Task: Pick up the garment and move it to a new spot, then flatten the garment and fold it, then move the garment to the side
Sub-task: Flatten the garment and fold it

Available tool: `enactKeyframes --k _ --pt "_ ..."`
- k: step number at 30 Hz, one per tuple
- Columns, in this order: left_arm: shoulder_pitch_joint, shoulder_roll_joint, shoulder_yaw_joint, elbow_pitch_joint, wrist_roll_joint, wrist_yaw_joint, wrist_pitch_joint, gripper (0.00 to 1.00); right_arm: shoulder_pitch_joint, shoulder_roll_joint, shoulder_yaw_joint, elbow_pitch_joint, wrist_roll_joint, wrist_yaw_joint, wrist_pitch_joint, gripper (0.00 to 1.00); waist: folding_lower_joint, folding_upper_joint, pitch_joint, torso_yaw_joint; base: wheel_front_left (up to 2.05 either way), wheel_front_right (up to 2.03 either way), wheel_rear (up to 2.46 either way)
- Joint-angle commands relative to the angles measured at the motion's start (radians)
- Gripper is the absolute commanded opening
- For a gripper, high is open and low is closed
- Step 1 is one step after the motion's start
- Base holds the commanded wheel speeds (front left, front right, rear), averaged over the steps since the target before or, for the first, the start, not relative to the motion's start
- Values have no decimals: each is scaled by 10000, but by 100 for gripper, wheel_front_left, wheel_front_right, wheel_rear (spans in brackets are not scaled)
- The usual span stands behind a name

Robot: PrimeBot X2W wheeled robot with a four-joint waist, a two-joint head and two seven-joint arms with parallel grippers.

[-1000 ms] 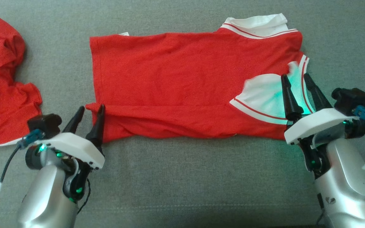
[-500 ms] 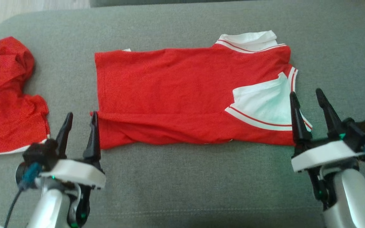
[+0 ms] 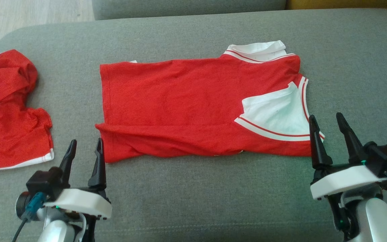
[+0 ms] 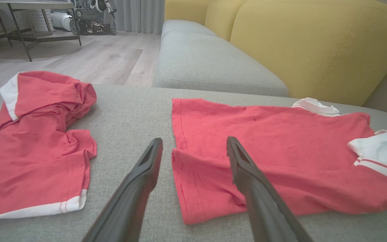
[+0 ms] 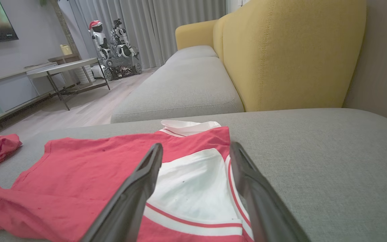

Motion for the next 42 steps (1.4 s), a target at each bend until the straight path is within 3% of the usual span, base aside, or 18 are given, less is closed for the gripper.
enactKeyframes --k 1,17,26,36,37,38,39,40,41,42 --pt "-255 247 337 -354 18 48 -36 100 -125 21 169 -429 -118 -7 71 100 0 0 2 0 0 0 0" --pt "-1304 395 -45 72 102 -224 277 100 -878 -61 -32 -78 -234 -7 341 100 0 0 449 89 0 0 0" --pt "-2162 170 -240 1594 -483 -751 974 100 -1553 -284 -269 1718 -397 -7 1337 100 0 0 1130 163 0 0 0" --pt "-2492 -88 -152 3058 -1488 -1268 1842 100 -1663 -76 -861 2310 -428 -7 2391 100 0 0 1734 83 0 0 0" --pt "-2524 -87 -170 3134 -1538 -1316 1901 47 -1684 -55 -884 2324 -375 -7 2450 100 0 0 1759 82 0 0 0" --pt "-2559 -75 -182 3182 -1565 -1349 1920 0 -1695 -34 -911 2332 -338 -7 2500 100 0 0 1780 81 0 0 0" --pt "-2581 -72 -184 3219 -1612 -1381 1941 0 -1687 -12 -926 2361 -304 -7 2612 93 0 0 1791 80 0 0 0" --pt "-2597 -61 -190 3244 -1641 -1404 1959 0 -1689 7 -926 2353 -251 -7 2670 44 0 0 1798 85 0 0 0" --pt "-2617 -40 -193 3238 -1650 -1422 1932 0 -1695 21 -927 2319 -222 -7 2675 12 0 0 1805 89 0 0 0" --pt "-2630 -11 -198 3220 -1644 -1432 1900 0 -1691 34 -935 2315 -183 -7 2726 0 0 0 1807 92 0 0 0"
